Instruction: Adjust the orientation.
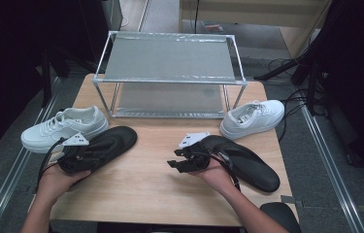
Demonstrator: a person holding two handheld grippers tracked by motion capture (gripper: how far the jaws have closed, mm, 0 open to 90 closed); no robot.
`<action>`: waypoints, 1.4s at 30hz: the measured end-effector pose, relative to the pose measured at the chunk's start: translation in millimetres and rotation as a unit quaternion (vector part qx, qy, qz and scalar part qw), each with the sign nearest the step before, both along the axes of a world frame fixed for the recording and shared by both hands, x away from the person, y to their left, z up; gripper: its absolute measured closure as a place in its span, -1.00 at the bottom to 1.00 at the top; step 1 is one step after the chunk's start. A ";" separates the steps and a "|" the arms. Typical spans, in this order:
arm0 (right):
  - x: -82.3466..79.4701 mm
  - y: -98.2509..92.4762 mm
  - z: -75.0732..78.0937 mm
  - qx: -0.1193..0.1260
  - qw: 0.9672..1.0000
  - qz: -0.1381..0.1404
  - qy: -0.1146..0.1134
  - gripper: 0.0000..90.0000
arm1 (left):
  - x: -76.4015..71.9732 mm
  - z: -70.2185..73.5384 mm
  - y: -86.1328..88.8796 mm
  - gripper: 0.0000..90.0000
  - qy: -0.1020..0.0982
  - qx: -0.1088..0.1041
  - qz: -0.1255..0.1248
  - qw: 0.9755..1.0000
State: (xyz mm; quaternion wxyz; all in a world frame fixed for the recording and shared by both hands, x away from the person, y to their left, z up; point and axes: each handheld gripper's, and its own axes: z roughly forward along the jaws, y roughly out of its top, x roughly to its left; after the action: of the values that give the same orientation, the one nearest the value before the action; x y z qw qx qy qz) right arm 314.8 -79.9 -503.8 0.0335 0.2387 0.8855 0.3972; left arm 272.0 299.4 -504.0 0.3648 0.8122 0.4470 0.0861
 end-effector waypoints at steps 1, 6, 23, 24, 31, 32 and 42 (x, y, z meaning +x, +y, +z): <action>-0.2 -1.0 0.1 -0.001 1.000 -0.001 -0.001 0.14 | 1.6 -0.3 -0.9 0.58 0.001 0.002 -0.001 1.000; -2.3 -7.4 0.3 -0.002 1.000 -0.011 -0.003 0.12 | 9.0 0.0 -5.5 0.72 0.005 0.011 -0.011 1.000; -9.3 -29.1 -0.8 -0.001 0.999 -0.047 -0.006 0.10 | 24.3 24.4 -36.9 0.83 -0.029 0.021 -0.047 0.998; -10.1 -30.6 -0.8 -0.001 0.999 -0.049 -0.006 0.10 | 26.5 25.1 -42.2 0.83 -0.031 0.021 -0.052 0.998; -13.4 -39.1 -1.6 0.000 0.998 -0.064 -0.005 0.09 | 34.9 28.3 -59.5 0.83 -0.019 0.016 -0.072 0.997; -13.9 -40.7 -1.9 -0.001 0.998 -0.065 -0.006 0.09 | 35.8 28.6 -62.1 0.83 -0.018 0.013 -0.074 0.997; -19.4 -51.5 -2.9 -0.001 0.996 -0.085 -0.006 0.08 | 42.0 29.6 -92.9 0.83 -0.010 0.008 -0.106 0.994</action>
State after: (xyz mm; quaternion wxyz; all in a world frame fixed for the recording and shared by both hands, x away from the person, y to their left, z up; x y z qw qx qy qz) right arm 295.4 -131.4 -506.8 0.0728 0.3102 0.8624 0.3935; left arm 314.0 206.5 -474.4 0.3701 0.8568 0.3542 0.0590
